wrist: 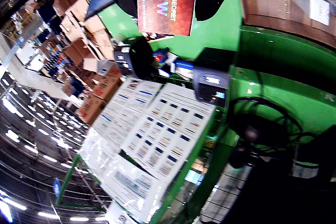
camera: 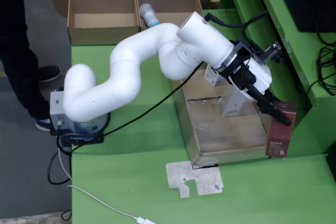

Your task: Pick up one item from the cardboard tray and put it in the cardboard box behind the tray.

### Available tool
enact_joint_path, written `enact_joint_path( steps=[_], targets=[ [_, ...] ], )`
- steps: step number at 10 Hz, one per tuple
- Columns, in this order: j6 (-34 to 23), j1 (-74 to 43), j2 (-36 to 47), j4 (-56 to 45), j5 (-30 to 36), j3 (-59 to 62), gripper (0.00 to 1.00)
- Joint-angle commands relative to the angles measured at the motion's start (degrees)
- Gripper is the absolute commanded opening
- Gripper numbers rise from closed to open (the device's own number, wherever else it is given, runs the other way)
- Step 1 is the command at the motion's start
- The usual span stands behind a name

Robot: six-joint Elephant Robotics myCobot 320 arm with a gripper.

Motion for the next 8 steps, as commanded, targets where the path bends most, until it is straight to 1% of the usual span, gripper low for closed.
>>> enact_joint_path(
  steps=[1, 2, 3, 4, 6, 7, 8],
  targets=[
    [8.68, -8.07, 6.27, -12.21, 29.89, 1.66, 0.00],
    [8.68, -8.07, 6.27, -12.21, 29.89, 1.66, 0.00],
    [8.62, -11.17, 9.88, -23.58, 41.97, 1.66, 0.00],
    [8.62, -11.17, 9.88, -23.58, 41.97, 1.66, 0.00],
    [7.13, -11.86, 12.69, -31.51, 46.11, 1.66, 0.00],
    [7.13, -11.86, 12.68, -31.51, 46.11, 1.66, 0.00],
    [6.22, -11.37, 14.41, -38.33, 47.32, 1.66, 0.00]
  ],
)
